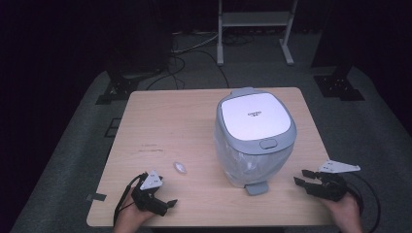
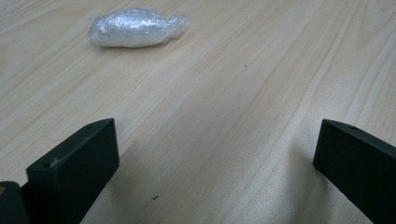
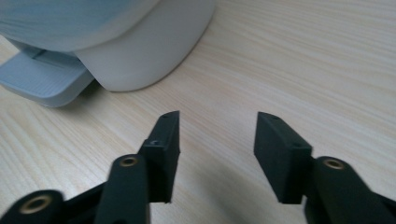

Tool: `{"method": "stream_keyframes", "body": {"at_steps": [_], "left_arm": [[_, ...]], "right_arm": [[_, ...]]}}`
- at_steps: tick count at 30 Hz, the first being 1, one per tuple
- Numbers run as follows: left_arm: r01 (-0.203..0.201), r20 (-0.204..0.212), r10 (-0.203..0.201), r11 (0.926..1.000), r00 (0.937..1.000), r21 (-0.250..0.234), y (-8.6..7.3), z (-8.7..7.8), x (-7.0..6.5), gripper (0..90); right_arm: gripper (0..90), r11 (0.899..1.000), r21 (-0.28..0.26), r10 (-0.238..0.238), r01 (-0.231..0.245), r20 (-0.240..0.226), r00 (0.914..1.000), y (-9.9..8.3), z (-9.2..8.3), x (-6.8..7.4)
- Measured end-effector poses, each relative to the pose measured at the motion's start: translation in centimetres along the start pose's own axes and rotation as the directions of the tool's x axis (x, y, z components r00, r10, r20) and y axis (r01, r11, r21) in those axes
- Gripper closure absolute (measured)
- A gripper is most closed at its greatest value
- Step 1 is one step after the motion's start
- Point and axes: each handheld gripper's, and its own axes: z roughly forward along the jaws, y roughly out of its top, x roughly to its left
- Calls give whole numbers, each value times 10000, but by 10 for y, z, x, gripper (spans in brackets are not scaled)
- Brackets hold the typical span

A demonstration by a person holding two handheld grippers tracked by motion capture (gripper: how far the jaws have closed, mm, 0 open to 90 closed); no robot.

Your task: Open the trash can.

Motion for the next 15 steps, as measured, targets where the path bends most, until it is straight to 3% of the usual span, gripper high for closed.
{"method": "stream_keyframes", "body": {"at_steps": [3, 4, 5, 6, 9, 12, 15], "left_arm": [[-1, 5, 1, 10000, 10000, -1, 0, 0, 0, 0], [-3, 3, 3, 10000, 10000, 0, 0, 0, 0, 0], [-3, 3, 3, 10000, 10000, 0, 0, 0, 0, 0], [-3, 6, 3, 10000, 10000, 0, 0, 0, 0, 0], [-3, 1, 3, 10000, 10000, 1, 0, 0, 0, 0], [-5, 1, 5, 10000, 10000, 1, 0, 0, 0, 0], [-10, 5, 10, 10000, 10000, 2, 0, 0, 0, 0]], "right_arm": [[578, 10000, -28, -41, 41, -94, 9999, 3, -1, -1], [641, 10000, -58, -45, 44, -178, 9998, 5, -1, -1], [641, 10000, -58, -45, 44, -178, 9998, 5, -1, -1], [715, 9999, -75, -73, 70, -330, 9994, 8, -3, -1], [766, 9997, -154, -177, 170, -454, 9988, 10, -5, -1], [883, 9997, -216, -124, 112, -579, 9982, 15, -9, 1], [900, 9995, -298, -119, 96, -772, 9969, 19, -12, 3]]}}
